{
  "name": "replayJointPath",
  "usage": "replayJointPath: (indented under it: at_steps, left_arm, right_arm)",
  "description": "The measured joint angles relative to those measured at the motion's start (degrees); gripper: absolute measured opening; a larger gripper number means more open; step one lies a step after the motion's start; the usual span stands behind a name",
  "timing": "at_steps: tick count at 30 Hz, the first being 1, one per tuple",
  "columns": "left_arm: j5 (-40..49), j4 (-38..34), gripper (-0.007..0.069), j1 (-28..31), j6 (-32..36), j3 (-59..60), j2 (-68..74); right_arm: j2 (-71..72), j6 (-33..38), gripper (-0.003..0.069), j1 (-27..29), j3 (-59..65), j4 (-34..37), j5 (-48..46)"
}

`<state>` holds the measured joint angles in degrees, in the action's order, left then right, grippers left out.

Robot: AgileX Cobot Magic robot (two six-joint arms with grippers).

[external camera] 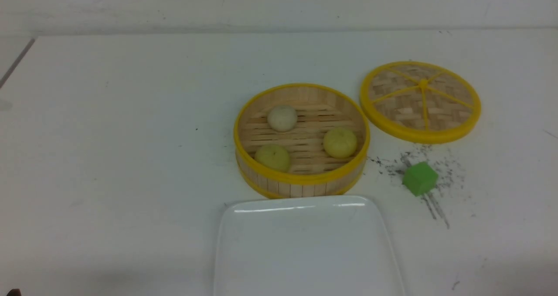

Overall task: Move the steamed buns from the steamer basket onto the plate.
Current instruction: Use the right arm to grab the steamed stuffed bun that is closest to it

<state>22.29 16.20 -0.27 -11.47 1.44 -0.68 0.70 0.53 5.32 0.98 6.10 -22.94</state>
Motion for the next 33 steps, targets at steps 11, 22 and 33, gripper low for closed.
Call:
replayJointPath:
  at_steps: [11,22,33]
  left_arm:
    - [0.00,0.00,0.0241,0.00,0.00,0.00,0.00]
    - [0.00,0.00,0.0241,0.00,0.00,0.00,0.00]
    - [0.00,0.00,0.0241,0.00,0.00,0.00,0.00]
  right_arm:
    - [0.00,0.00,0.0494,0.00,-11.45,4.81,-0.72]
    - [0.00,1.44,0.0494,0.00,-22.95,4.88,-6.32]
    - [0.00,0.01,0.0494,0.00,-22.95,11.74,0.60]
